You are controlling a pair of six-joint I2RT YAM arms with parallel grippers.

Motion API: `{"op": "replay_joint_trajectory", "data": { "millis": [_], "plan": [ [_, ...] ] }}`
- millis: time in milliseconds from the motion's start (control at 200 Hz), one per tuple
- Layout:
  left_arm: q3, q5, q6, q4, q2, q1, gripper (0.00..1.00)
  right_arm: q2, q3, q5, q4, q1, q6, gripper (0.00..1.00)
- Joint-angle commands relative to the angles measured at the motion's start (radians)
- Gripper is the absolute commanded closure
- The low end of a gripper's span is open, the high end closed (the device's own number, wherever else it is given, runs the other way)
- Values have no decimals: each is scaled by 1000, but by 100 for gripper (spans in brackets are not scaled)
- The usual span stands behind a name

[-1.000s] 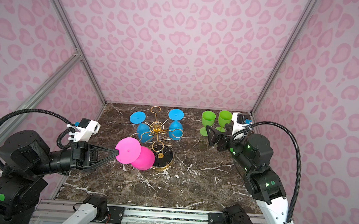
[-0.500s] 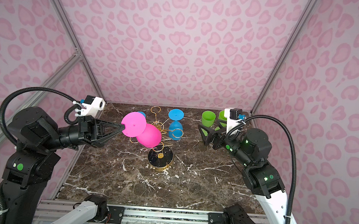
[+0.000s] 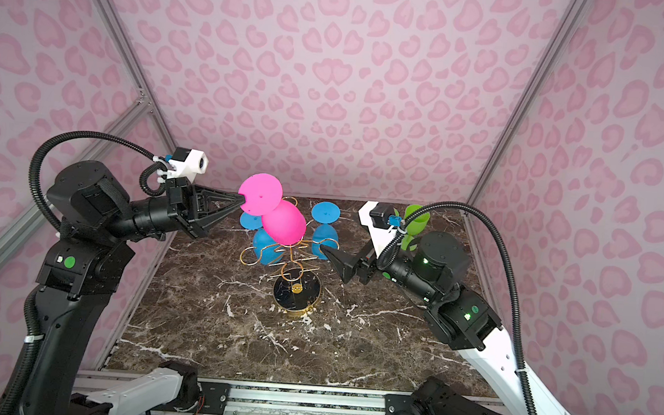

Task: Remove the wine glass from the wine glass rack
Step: 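Raise the pink glass with the left gripper while the right gripper reaches toward it, then close the right gripper on the pink glass bowl beside the left gripper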

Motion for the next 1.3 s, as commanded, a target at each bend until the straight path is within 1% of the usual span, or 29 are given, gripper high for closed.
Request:
{"op": "replay_joint_trajectory", "data": {
  "millis": [0,90,395,530,660,775,1090,1225,1295],
  "plan": [
    [-39,-20,-32,115,-6,1,97,40,19,28,96,22,-98,2],
    [-85,-30,-74,184,-10,1,97,80,36,-1,128,32,-136,2],
    [-48,-37,-85,204,33,1,97,219,86,-76,201,47,-194,2],
    [-53,-32,-97,218,40,1,97,279,114,-81,239,47,-191,2],
    [-54,-35,-101,220,38,1,97,344,156,-93,232,47,-212,2],
    [-56,-35,-106,226,37,1,97,385,175,-107,254,46,-196,2],
    [-74,-27,-144,280,33,1,97,437,159,-77,347,33,-147,2],
    [-91,-26,-156,296,26,1,97,451,162,-75,356,30,-137,2],
    [-91,-28,-160,300,26,1,97,458,170,-79,350,30,-132,4]
  ]
}}
